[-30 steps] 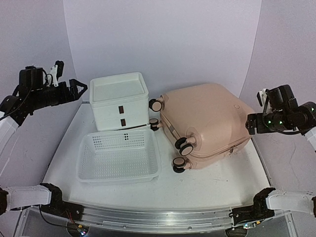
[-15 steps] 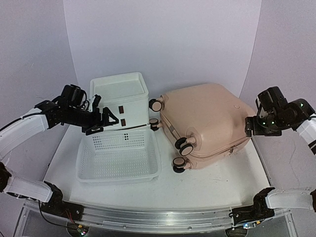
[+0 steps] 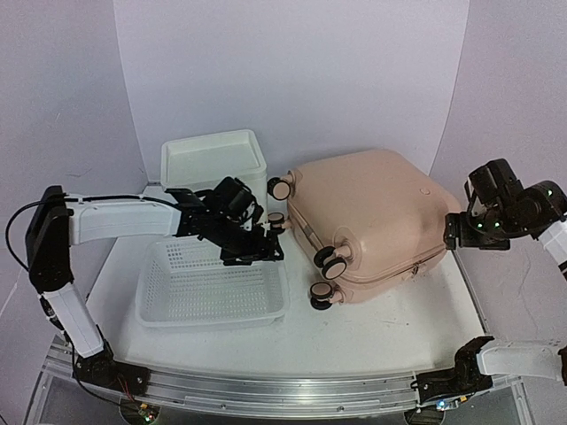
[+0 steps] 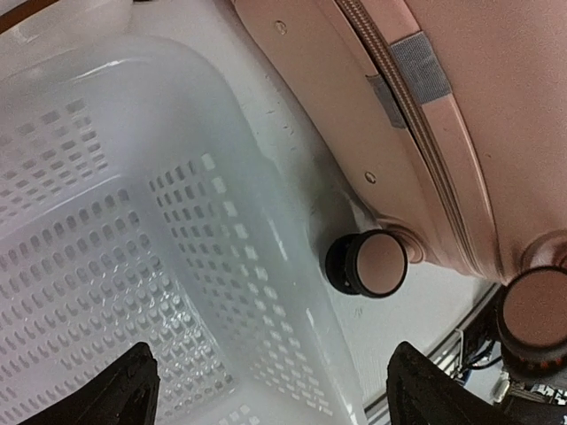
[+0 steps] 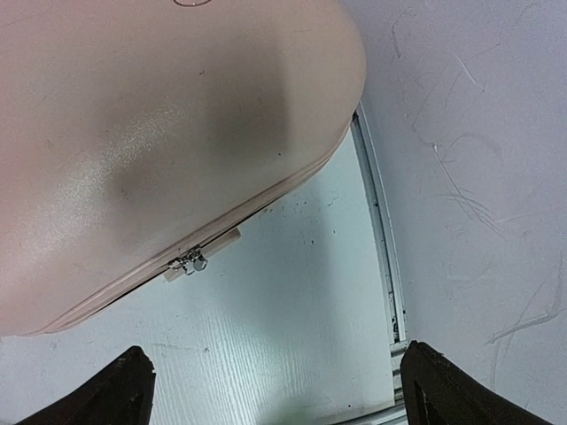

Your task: Open, take out, and arrange the luggage

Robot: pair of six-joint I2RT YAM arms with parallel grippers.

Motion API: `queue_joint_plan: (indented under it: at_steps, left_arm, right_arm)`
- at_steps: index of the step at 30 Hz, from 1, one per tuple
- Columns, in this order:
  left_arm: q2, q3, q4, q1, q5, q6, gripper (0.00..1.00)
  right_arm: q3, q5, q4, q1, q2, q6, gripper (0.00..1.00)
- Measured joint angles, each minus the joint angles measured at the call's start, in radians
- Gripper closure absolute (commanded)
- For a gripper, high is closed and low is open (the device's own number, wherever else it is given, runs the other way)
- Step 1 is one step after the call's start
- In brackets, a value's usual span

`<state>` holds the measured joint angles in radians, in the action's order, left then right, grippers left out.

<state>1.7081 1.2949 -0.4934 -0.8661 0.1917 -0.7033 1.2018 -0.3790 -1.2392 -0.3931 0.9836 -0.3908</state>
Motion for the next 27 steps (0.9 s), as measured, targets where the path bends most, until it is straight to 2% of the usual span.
queue_joint_plan:
  at_steps: [7, 11, 14, 19, 24, 27]
  left_arm:
    - [0.188, 0.190, -0.048, -0.070, -0.144, -0.006, 0.25]
    - [0.243, 0.238, -0.104, -0.078, -0.198, 0.004, 0.35]
    - [0.261, 0.245, -0.137, -0.077, -0.225, 0.021, 0.40]
    - [0.260, 0.247, -0.177, -0.078, -0.274, 0.051, 0.56]
    - [0.216, 0.199, -0.216, -0.077, -0.312, 0.102, 0.64]
    - [0.171, 0.150, -0.238, -0.077, -0.328, 0.114, 0.66]
  right_arm:
    - [0.000, 0.002, -0.021, 0.000, -0.035, 0.000, 0.02]
    - [0.000, 0.002, -0.030, 0.000, -0.047, 0.000, 0.02]
    - [-0.001, 0.001, -0.034, 0.000, -0.047, 0.000, 0.02]
    - [-0.001, 0.002, -0.036, 0.000, -0.034, 0.000, 0.02]
    - [-0.001, 0.001, -0.035, 0.000, -0.013, 0.000, 0.02]
    - [-0.005, 0.001, -0.036, 0.000, -0.013, 0.001, 0.02]
